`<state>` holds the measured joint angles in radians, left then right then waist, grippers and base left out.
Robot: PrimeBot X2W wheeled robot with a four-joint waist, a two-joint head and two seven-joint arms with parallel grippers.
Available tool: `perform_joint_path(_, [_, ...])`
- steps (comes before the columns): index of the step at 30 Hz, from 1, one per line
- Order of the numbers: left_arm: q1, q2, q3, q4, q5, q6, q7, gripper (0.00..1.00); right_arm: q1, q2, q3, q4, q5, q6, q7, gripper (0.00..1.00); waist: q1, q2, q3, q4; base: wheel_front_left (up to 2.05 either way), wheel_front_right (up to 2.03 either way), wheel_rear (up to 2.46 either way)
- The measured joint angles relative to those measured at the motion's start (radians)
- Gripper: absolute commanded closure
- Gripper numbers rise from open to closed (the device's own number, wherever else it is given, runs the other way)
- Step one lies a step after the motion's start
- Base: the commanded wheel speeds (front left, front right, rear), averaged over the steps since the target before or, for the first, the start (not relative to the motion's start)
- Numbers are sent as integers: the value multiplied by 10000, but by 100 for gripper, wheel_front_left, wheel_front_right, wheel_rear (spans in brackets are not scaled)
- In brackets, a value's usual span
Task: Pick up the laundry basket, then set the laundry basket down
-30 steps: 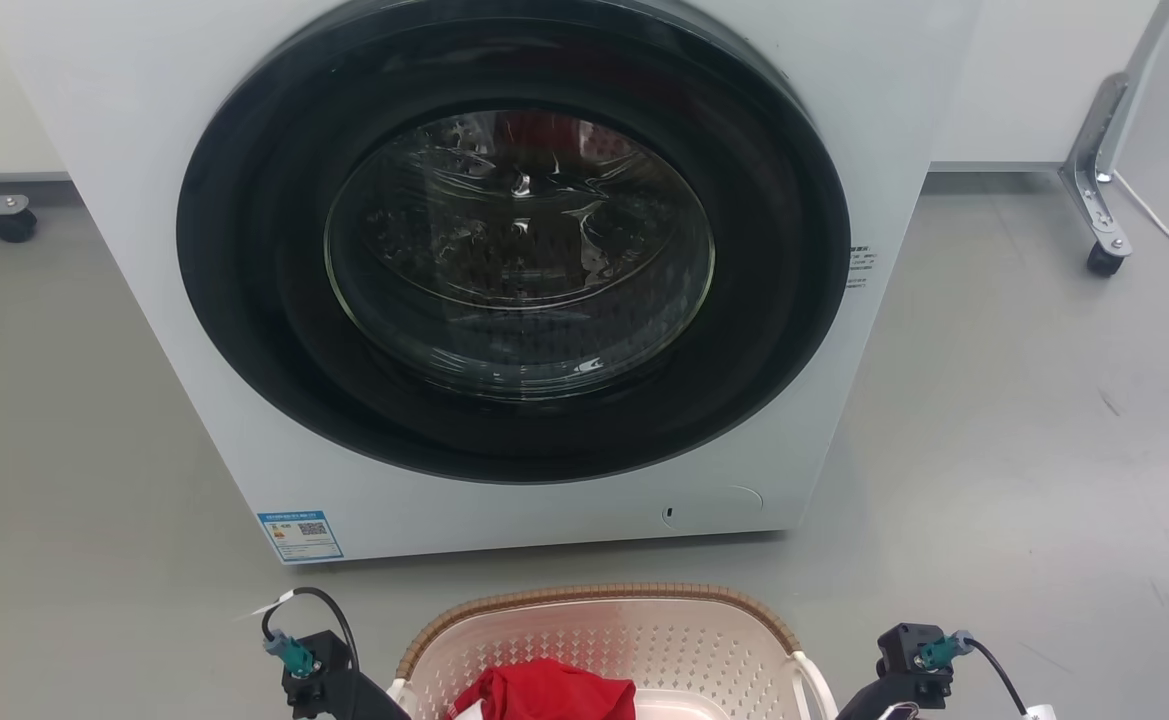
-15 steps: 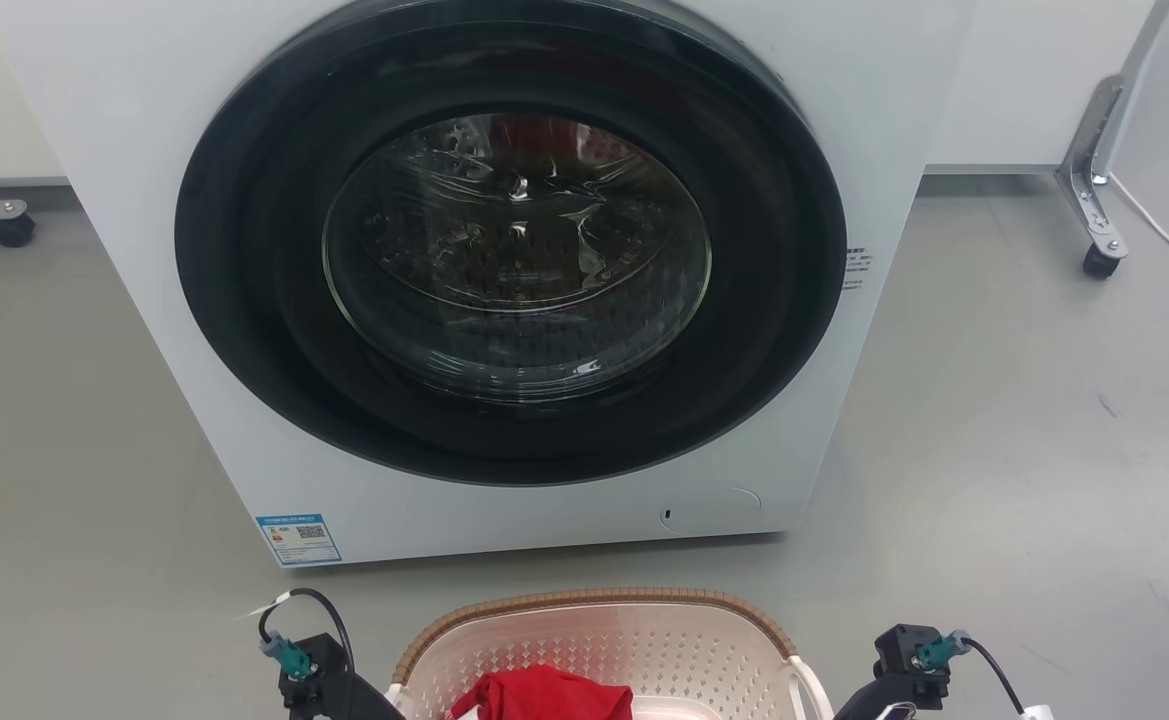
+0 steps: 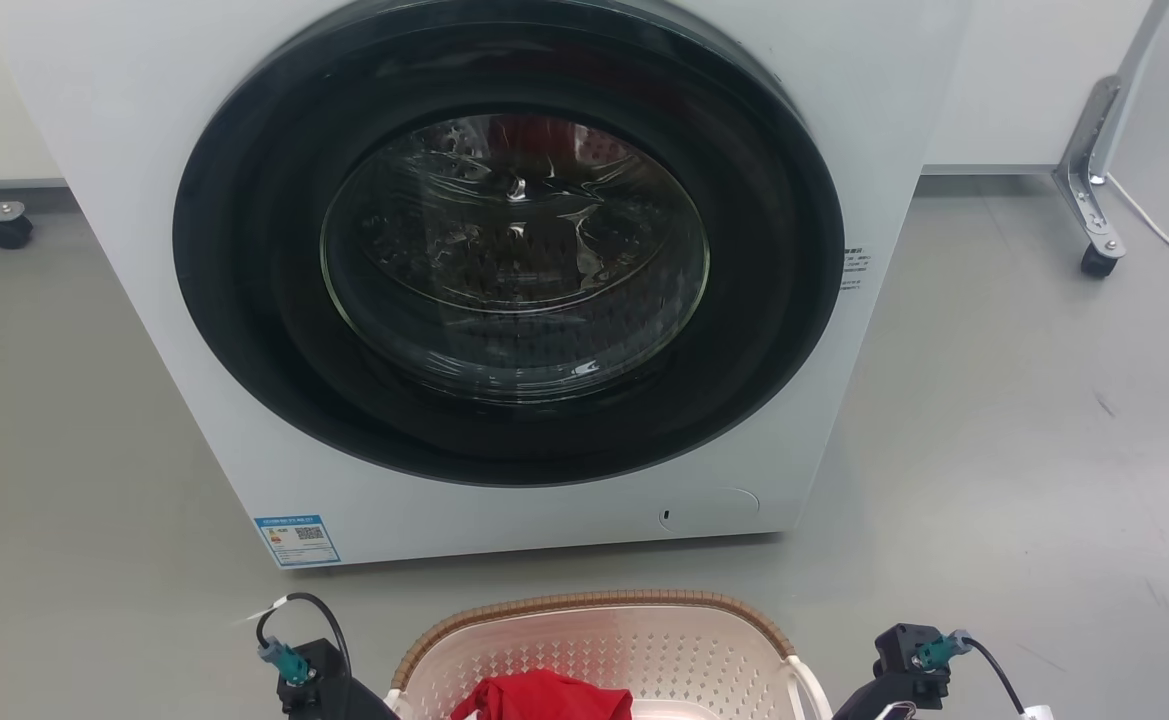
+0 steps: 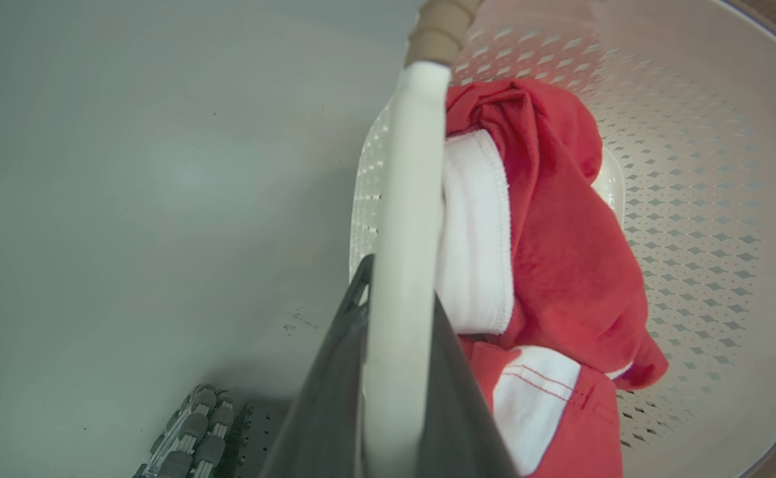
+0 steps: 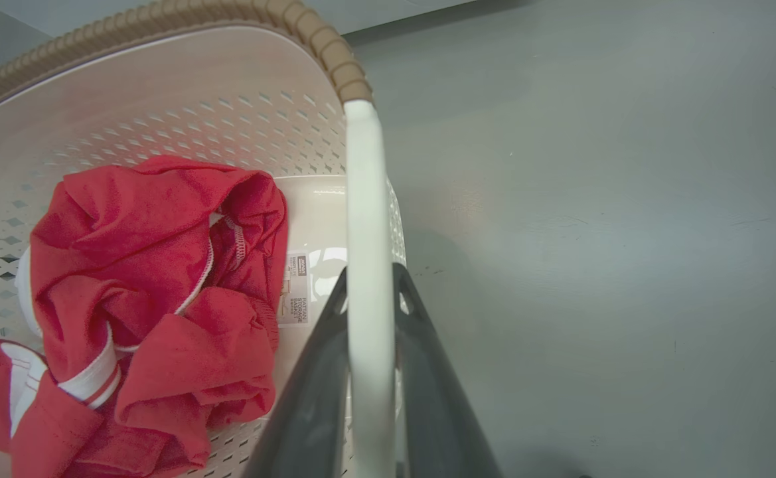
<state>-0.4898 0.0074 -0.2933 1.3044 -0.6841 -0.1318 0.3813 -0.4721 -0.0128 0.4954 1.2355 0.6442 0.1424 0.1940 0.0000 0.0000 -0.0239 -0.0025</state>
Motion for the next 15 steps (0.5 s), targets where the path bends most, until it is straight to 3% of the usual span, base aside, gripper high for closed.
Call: perform_joint_path(15, [7, 2, 2, 0, -58, 0, -8, 100, 0, -8, 111, 6, 203, 0, 35, 100, 1, 0, 24, 17, 0, 0, 0])
